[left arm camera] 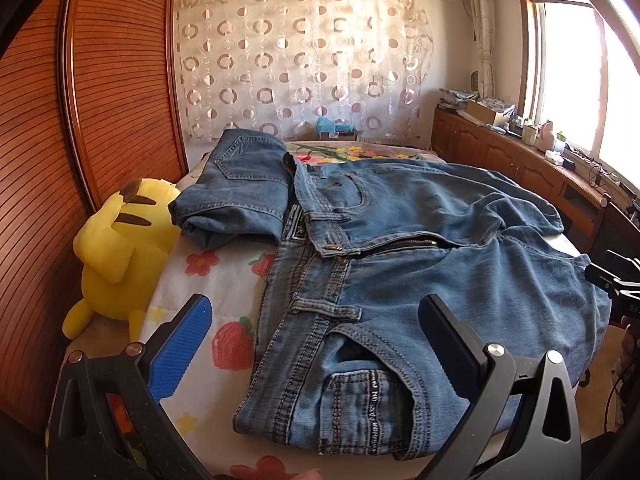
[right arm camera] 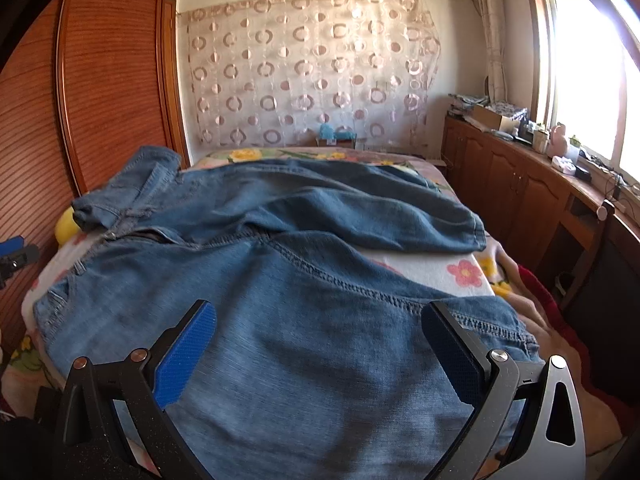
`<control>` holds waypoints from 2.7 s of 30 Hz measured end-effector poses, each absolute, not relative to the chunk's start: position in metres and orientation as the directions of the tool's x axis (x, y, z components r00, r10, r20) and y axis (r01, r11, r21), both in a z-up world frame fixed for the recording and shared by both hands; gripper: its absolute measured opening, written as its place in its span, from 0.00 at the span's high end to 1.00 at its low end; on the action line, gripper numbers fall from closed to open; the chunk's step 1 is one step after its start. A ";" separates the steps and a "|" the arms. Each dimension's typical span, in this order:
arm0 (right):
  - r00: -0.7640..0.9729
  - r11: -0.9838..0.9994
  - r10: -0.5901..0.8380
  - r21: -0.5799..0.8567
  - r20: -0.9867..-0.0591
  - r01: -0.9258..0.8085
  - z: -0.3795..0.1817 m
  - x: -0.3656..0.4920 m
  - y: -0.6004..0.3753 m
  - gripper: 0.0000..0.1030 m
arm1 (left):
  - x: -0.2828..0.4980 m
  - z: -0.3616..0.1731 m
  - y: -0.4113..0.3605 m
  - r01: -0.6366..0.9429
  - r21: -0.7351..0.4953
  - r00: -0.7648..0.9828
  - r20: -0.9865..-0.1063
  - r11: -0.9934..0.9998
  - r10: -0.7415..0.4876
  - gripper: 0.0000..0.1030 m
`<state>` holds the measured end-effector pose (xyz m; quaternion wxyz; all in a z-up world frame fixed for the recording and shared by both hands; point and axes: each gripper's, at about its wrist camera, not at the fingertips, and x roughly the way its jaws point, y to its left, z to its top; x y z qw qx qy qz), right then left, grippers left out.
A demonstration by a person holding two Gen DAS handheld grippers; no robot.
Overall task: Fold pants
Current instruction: 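Lower the left gripper to the jeans waistband and close on it, then close the right gripper on the jeans leg while the left gripper holds the waistband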
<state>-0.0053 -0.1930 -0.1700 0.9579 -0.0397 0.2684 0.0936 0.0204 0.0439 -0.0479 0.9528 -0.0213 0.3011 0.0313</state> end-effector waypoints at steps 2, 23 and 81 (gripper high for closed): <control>0.824 0.979 0.153 -0.029 -0.545 -0.202 -0.174 -0.002 -0.191 0.00 | 0.020 -0.054 0.048 -0.080 -0.022 0.807 -0.588 0.997 0.051 0.00; 0.747 0.969 0.158 -0.044 -0.645 -0.243 -0.159 -0.012 -0.200 0.00 | -0.006 -0.101 0.108 -0.094 -0.135 0.745 -0.666 0.986 -0.020 0.09; 0.752 0.920 0.342 0.039 -0.563 -0.389 -0.105 -0.015 -0.208 0.30 | 0.140 0.028 -0.008 0.215 0.021 0.846 -0.503 0.976 -0.175 0.89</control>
